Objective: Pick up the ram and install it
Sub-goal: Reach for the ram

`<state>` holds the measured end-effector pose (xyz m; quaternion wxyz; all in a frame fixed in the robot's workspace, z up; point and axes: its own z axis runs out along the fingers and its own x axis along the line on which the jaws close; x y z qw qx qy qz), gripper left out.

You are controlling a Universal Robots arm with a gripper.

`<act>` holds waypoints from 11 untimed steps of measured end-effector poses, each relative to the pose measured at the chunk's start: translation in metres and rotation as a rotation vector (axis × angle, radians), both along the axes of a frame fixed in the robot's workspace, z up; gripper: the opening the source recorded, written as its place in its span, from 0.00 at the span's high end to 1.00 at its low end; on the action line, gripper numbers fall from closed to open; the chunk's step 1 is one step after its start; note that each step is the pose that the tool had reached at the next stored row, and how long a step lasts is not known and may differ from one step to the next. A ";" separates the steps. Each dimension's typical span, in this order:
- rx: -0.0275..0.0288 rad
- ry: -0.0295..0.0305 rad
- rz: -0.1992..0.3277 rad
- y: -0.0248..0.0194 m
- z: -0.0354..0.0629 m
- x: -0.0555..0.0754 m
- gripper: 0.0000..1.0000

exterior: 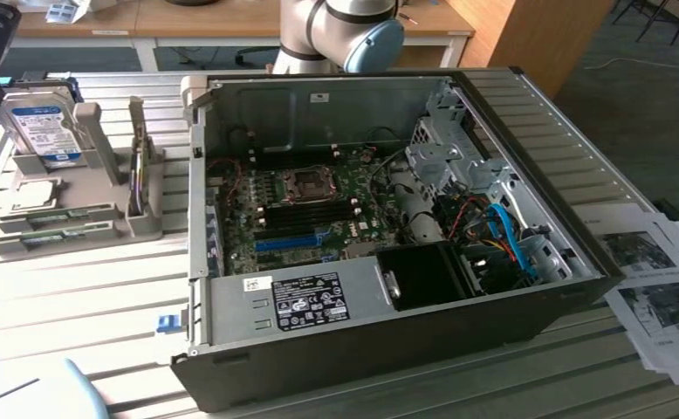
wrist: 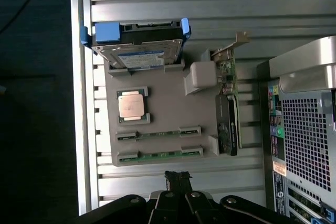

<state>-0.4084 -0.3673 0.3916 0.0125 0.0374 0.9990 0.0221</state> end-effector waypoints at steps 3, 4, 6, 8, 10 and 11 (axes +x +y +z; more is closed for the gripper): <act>0.0000 0.0001 0.000 0.0004 0.0000 0.000 0.91; 0.0000 0.0001 0.000 0.0004 0.0000 0.000 0.91; 0.0000 0.0000 0.000 0.0004 -0.0001 0.000 0.91; 0.0000 0.0000 0.000 0.0004 -0.0009 0.000 0.91; 0.0005 0.0000 0.000 0.0004 -0.0023 0.000 0.91; 0.0008 0.0001 0.000 0.0005 -0.0029 0.000 0.91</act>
